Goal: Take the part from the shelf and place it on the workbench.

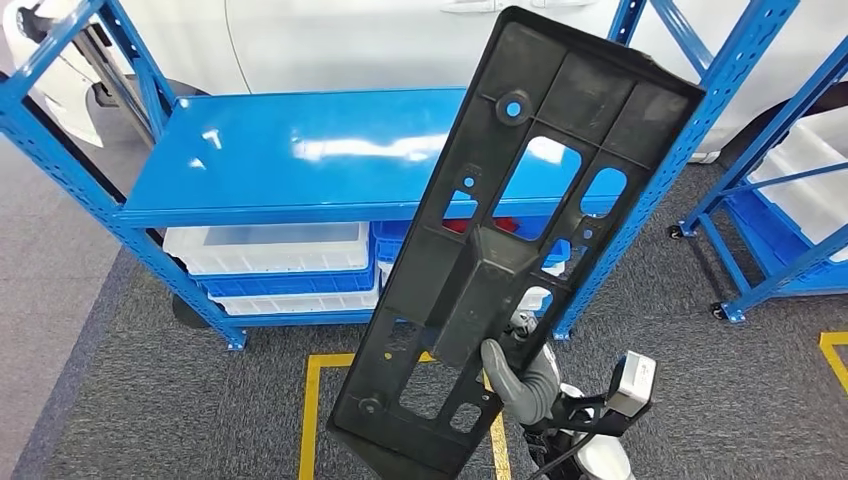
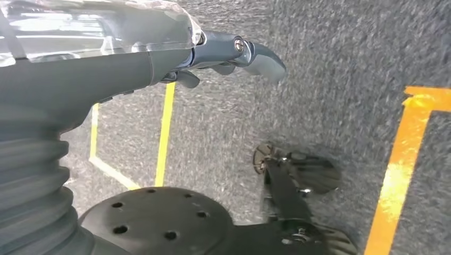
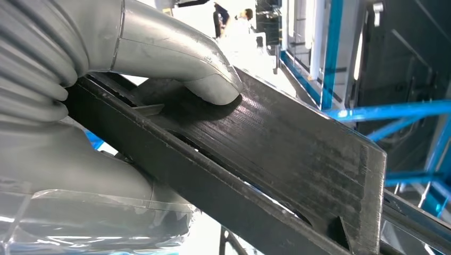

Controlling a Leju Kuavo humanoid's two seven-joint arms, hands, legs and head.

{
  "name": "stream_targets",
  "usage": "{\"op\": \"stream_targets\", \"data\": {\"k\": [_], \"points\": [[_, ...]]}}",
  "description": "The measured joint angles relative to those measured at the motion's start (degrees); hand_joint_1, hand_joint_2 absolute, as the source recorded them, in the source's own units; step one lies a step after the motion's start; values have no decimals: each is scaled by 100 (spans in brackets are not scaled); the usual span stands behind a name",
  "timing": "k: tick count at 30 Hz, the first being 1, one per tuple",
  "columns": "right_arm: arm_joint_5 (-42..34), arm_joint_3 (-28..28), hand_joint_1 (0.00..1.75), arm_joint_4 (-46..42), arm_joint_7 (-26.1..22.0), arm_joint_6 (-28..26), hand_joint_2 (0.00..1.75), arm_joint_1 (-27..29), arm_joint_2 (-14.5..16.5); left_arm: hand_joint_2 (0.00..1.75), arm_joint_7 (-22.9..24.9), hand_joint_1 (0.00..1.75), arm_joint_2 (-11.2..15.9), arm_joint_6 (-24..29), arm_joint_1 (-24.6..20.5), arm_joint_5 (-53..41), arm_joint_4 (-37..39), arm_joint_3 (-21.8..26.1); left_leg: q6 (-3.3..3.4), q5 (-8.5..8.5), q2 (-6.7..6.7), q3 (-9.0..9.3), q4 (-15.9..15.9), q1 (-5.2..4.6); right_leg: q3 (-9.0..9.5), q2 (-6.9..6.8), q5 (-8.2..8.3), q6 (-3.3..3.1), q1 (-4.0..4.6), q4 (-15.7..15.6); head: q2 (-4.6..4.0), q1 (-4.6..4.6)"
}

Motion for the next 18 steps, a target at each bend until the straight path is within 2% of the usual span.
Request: {"op": "stream_targets", "data": {"k": [2,3,4,5,7,8,9,10,11,12,13,14,15,16,18], "points": [[60,-6,175,-20,-13,27,175,4,0,175,-156,0,21,-36,9,51,0,9,84,57,-2,-18,-68,-20,2,0,90,80,-2,-52,0,1],[98,-6,175,-24,-16,39,175,5,0,175,-283,0,26,-78,7,79,0,16,123,107,9,-39,-102,-12,-14,3,83,113,-6,-50,0,1],[140,-5,175,-27,-18,56,175,1,0,175,-428,0,27,-137,1,97,0,26,172,168,20,-70,-128,-2,-56,6,-14,136,-7,24,0,1],[182,-4,175,-29,-18,69,175,-4,0,175,-569,0,26,-196,-10,100,0,34,215,233,31,-110,-154,6,-132,9,-205,150,-8,211,0,2],[355,-9,175,-34,-68,-40,175,3,-1,175,-738,0,14,-310,-51,26,0,37,274,338,41,-232,-154,-12,-354,13,-740,158,-11,899,0,1],[505,-23,175,-52,-116,-174,175,41,-2,175,-753,0,-2,-351,-79,-33,0,25,287,384,41,-301,-144,-26,-444,14,-925,164,-11,1256,0,1],[711,-57,175,-98,-179,-364,175,112,-5,175,-724,0,-27,-378,-107,-94,0,5,294,427,35,-373,-128,-39,-464,14,-997,166,-9,1481,0,0],[924,-102,175,-165,-238,-549,175,203,-11,175,-657,0,-54,-383,-127,-138,0,-20,294,463,28,-444,-106,-48,-382,15,-958,160,-5,1506,0,0],[1138,-151,175,-248,-282,-714,175,296,-19,175,-558,0,-80,-367,-131,-159,0,-47,286,490,21,-504,-79,-56,-183,15,-837,142,5,1292,0,0],[1391,-191,175,-342,-317,-884,175,375,-26,175,-425,0,-107,-335,-119,-162,0,-72,274,511,20,-554,-48,-61,98,15,-705,111,22,914,0,0],[1642,-213,175,-428,-335,-1028,175,426,-32,175,-276,0,-130,-293,-97,-150,0,-93,257,524,30,-600,-18,-70,376,14,-633,73,46,499,0,0],[1878,-225,175,-515,-341,-1159,175,466,-34,175,-121,0,-148,-249,-72,-136,0,-112,233,542,46,-632,5,-74,573,13,-586,42,69,182,0,0],[2064,-232,175,-595,-337,-1265,175,498,-38,175,20,0,-162,-209,-50,-119,0,-128,208,561,62,-653,23,-76,679,13,-580,18,89,-10,0,0],[2169,-239,175,-657,-325,-1333,175,521,-42,175,133,0,-169,-178,-30,-103,0,-138,180,587,74,-671,29,-75,693,13,-584,1,105,-72,0,0],[2236,-260,175,-734,-297,-1417,175,543,-49,175,263,0,-170,-142,-6,-85,2,-148,123,622,63,-694,38,-79,646,-1,-507,-52,84,-107,0,0]]}}
